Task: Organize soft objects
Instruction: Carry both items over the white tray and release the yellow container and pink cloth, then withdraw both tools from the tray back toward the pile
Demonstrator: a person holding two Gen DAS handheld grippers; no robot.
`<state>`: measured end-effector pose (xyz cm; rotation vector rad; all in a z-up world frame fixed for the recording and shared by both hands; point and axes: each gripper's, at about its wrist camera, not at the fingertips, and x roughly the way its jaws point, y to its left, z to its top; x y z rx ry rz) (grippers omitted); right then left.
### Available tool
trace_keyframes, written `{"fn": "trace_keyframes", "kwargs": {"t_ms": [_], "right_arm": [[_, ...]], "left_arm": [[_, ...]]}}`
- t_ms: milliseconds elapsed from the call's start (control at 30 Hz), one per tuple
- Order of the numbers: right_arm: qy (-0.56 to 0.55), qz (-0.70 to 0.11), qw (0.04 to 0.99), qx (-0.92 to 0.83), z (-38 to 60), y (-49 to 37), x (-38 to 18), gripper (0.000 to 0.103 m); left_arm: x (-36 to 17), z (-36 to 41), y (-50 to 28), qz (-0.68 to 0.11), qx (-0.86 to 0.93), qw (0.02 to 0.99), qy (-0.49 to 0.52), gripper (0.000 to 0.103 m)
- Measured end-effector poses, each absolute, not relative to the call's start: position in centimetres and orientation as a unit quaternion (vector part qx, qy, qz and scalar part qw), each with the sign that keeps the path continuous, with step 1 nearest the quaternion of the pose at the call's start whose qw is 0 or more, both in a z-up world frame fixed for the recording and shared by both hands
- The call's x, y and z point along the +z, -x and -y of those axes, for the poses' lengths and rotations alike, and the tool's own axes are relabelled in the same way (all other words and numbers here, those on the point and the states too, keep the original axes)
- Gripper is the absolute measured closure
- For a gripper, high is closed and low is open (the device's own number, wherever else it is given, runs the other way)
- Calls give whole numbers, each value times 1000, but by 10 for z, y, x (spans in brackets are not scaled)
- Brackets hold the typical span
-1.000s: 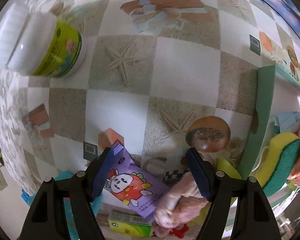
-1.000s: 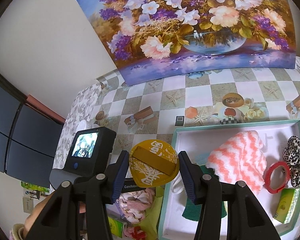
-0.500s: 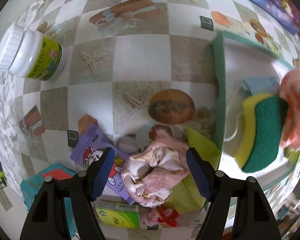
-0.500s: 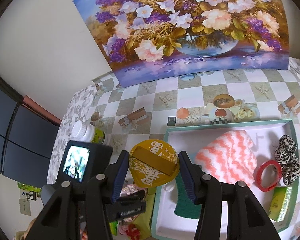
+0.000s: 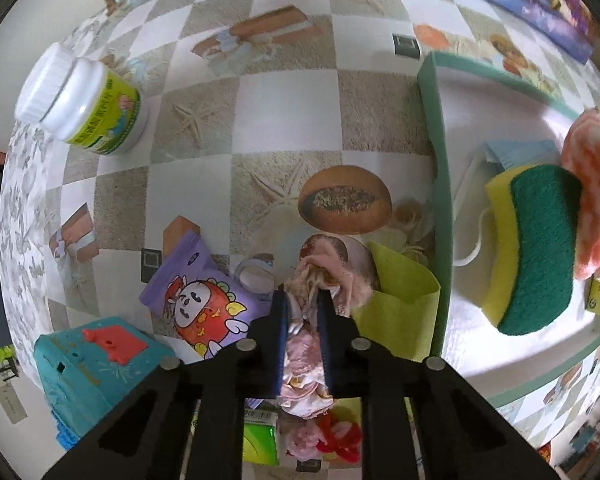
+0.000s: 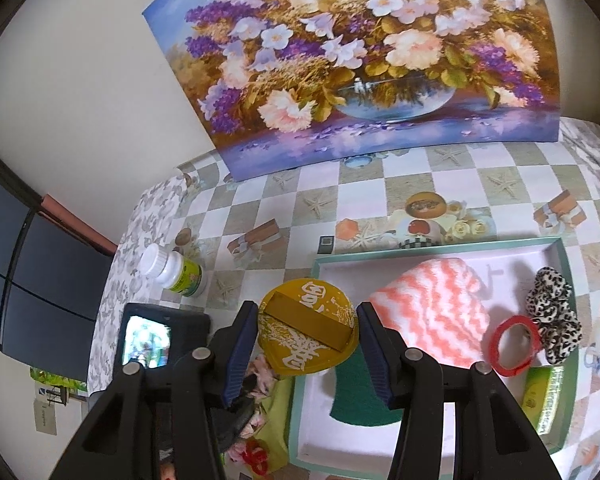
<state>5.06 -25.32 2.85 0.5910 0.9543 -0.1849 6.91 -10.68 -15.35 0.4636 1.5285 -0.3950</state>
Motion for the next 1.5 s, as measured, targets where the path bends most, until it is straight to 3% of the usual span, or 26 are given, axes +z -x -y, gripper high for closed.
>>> {"fn": "trace_keyframes", "kwargs": {"t_ms": [333,567,700,1067,1133,1200,1300,1500], "right_arm": [[-285,-449,838,-125,281,-21,33,50],[-305,-449,824,-164,308,10,31,50],[-313,-458,810,-188,322,30,22,50],[-305,-547,748,-222,328,54,-35,49],[-299,-553,745,-224,326,52,-38,49],[-293,-552,748,-225,325,50,-36,48],[-282,-549,753,-228,323,47,-31,43],[-275,-550,751,-240,321,44,-27,40]], "left_arm": [[-83,70,-46,-614,-173,762,-110,93],[-2,92,-33,-554,-220,798,-88,93],[5,117,-17,-537,-266,795,-91,93],[-49,160,11,-579,-304,744,-140,91],[-54,159,6,-592,-303,736,-127,82],[-53,155,2,-592,-298,740,-120,64],[-45,148,-8,-585,-289,751,-102,47],[-39,128,-31,-596,-257,757,-73,35]]}}
